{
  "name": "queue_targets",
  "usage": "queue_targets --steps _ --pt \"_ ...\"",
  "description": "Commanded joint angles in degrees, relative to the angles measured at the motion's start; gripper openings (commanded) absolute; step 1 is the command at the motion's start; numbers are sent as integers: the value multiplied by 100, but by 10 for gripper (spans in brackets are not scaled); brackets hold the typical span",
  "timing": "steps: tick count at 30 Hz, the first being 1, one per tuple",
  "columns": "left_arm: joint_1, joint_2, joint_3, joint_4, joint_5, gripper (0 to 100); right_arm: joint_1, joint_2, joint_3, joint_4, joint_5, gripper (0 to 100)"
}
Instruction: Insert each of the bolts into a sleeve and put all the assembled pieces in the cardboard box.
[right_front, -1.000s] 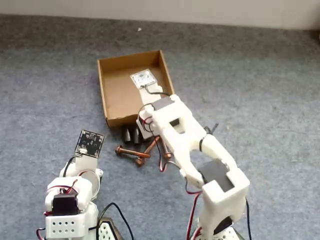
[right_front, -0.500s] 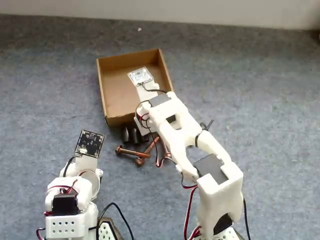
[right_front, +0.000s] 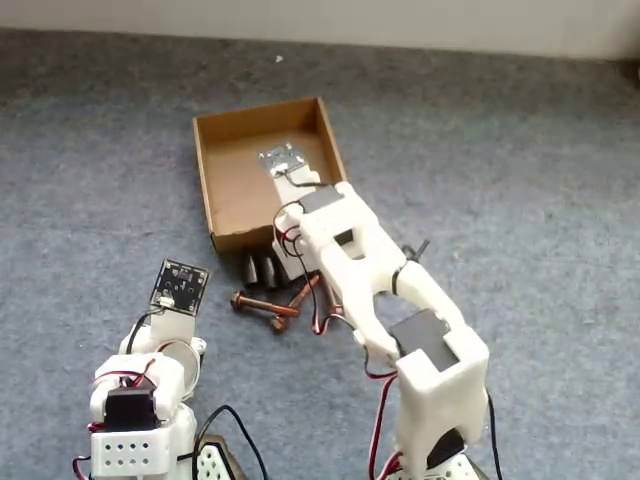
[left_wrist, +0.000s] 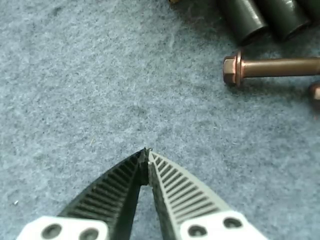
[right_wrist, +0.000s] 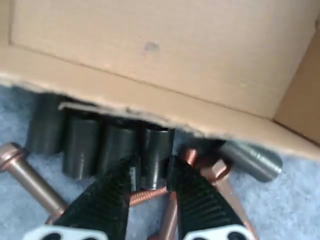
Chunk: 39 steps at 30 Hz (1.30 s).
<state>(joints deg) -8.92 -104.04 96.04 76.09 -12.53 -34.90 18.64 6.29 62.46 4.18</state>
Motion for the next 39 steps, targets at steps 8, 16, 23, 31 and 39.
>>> queue_targets --steps 8,16,23,31,39 --pt "-84 -31 110 26 -70 30 -31 -2246 787 382 70 5" --pt "-84 -31 110 26 -70 30 -48 -3160 1789 -31 70 6" --pt "-75 -31 110 26 -70 30 -57 -2246 1666 -136 -281 138" --pt "-66 -31 110 26 -70 30 -409 -1297 444 391 -413 141" --pt "-75 -31 110 26 -70 30 -409 -382 -13 391 -422 141"
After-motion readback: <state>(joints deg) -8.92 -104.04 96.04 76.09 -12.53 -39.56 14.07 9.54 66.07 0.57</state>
